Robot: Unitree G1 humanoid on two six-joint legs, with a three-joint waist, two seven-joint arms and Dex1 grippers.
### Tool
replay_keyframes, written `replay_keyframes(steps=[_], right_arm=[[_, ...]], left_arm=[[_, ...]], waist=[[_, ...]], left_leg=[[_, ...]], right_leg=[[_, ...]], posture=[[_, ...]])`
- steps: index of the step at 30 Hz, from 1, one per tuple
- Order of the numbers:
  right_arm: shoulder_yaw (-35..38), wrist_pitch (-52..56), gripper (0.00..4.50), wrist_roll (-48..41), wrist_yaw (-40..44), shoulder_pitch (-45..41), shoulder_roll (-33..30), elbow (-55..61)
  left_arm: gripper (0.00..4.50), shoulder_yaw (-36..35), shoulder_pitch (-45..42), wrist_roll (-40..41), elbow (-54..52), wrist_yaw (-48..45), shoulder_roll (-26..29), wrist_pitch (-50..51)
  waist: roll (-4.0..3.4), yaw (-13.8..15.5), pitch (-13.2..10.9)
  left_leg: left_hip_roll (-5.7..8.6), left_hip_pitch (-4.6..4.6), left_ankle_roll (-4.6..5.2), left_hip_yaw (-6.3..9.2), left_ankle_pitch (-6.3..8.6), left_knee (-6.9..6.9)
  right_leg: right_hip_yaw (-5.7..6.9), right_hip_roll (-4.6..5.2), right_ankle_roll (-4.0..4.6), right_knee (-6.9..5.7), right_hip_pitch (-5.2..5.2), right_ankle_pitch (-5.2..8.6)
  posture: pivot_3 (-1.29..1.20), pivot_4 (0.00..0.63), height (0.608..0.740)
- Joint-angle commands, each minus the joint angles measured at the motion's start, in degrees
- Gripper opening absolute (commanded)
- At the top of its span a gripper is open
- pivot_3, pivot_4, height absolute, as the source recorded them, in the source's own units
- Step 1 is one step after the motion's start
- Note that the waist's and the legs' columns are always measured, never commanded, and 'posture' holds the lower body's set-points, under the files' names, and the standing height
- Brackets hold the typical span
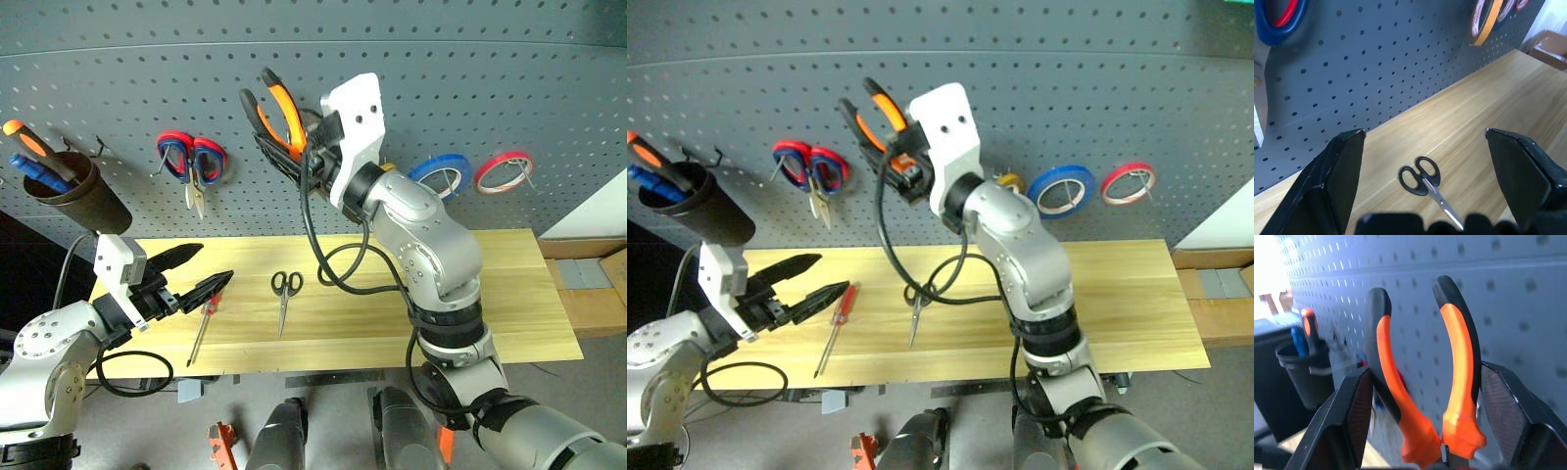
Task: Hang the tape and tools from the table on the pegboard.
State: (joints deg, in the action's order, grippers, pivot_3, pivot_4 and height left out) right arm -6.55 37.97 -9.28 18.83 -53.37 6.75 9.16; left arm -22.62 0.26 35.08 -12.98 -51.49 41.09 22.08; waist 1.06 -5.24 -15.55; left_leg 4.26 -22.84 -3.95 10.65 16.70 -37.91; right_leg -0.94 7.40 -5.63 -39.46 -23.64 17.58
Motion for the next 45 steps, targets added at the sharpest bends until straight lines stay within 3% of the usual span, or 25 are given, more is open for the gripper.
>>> replay_keyframes(steps=[1,13,26,39,45], right_arm=[[1.0,-5.6,2.79,-1.6,-0.2,-4.4,1.5,-1.7],[1.6,-20.2,2.79,-1.1,0.0,-13.0,2.5,-17.0],[1.4,-39.7,2.79,1.4,-1.7,-12.1,3.8,-29.9],[-2.2,-42.7,2.79,2.8,-2.5,-4.7,4.1,-31.2],[-2.3,-43.1,2.79,3.2,-3.1,-5.2,4.0,-30.9]], left_arm=[[4.21,-1.1,-0.6,1.8,-1.9,0.0,0.0,0.2],[4.21,1.4,-3.6,1.3,-1.2,0.7,-0.4,-0.1],[4.21,3.0,-6.0,0.8,-0.7,1.0,-0.6,-0.4],[4.21,3.5,-7.2,0.1,0.2,1.3,-1.0,-1.4],[4.21,3.6,-7.9,-0.3,0.7,1.3,-1.1,-1.7]], waist=[[0.00,0.0,0.0],[0.00,-1.2,0.0],[0.00,-1.3,0.0],[0.01,-1.3,0.0],[0.01,-1.4,0.0]], left_leg=[[0.00,0.00,0.00,0.00,0.00,-0.01],[0.01,-0.01,-0.03,-0.03,-0.02,0.00],[0.02,-0.02,-0.08,-0.08,-0.05,-0.01],[0.00,-0.02,-0.19,-0.15,-0.11,-0.02],[-0.05,-0.03,-0.19,-0.26,-0.11,-0.02]], right_leg=[[0.00,0.00,0.00,-0.02,0.00,0.00],[-0.03,-0.01,0.01,-0.08,-0.08,-0.01],[-0.03,-0.02,0.01,-0.23,-0.15,-0.01],[-0.06,-0.08,0.09,-0.49,-0.37,-0.05],[-0.07,-0.11,0.14,-0.51,-0.44,-0.08]], posture=[[-0.04,0.260,0.740],[-0.04,0.255,0.740],[-0.02,0.254,0.740],[-0.02,0.258,0.740],[-0.01,0.257,0.740]])
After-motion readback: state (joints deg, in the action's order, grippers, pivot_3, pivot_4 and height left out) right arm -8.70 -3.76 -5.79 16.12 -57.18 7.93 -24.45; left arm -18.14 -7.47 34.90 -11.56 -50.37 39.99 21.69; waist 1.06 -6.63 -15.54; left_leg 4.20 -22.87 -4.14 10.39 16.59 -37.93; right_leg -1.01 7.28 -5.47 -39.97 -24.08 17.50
